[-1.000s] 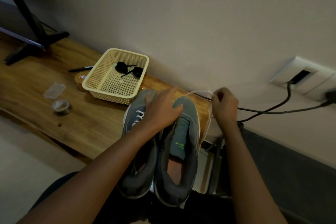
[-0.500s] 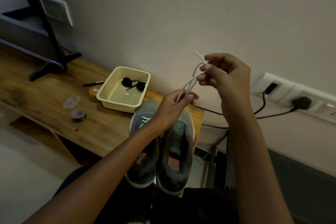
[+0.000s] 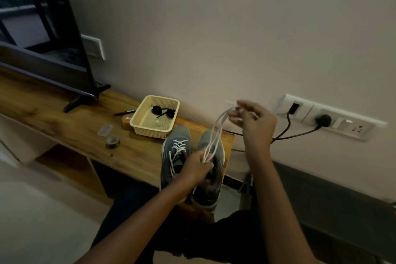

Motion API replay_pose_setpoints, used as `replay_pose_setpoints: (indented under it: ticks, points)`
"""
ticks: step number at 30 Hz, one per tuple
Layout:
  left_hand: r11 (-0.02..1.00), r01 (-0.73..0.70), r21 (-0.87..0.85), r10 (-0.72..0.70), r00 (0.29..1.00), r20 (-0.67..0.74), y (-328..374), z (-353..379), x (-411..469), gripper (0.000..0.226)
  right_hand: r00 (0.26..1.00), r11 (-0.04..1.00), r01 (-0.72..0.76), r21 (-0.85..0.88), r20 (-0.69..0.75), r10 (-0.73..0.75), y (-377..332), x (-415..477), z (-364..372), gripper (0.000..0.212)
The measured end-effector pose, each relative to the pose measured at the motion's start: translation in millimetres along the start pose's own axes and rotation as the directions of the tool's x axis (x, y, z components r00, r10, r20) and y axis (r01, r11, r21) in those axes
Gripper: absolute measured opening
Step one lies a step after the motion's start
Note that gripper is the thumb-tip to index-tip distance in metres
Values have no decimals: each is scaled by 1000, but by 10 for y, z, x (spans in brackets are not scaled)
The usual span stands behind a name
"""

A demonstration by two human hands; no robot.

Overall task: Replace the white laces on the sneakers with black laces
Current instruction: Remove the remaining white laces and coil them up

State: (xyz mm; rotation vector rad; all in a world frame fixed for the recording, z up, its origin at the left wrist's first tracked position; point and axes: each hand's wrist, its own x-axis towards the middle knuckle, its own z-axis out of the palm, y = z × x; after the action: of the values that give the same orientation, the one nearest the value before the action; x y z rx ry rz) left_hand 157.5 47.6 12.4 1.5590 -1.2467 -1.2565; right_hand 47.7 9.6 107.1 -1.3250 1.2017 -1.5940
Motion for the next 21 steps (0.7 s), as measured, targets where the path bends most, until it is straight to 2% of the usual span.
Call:
replay_pose_setpoints:
  ticks: [3,7,10,13,17,21]
  points:
    - [996,77,-47,-76,997,6,-64,-12,-37,64,998,995,-64,-78,-16,63,380,-253,-43,23]
    - [998,38,-41,-41,997,-61,-90,-24,-152,58,987,967,-163,-194,-43,157,882,-568,-131,24]
    - [999,47,-17,-50,978,-204,-192,-109,-243,37,986,920,-114,-374,71,151,1144,-672,-173,24]
    - [995,95,8,-89,952,-292,-371,-131,-391,29,970,838,30,-545,220,108,1179,-710,-162,20]
    - [984,82,159,-40,967,-251,-510,-30,-485,41,943,677,170,-716,317,98,1183,-771,-119,17]
    - [951,10,308,36,989,-144,-471,78,-398,53,934,575,151,-804,307,185,1229,-775,-116,20]
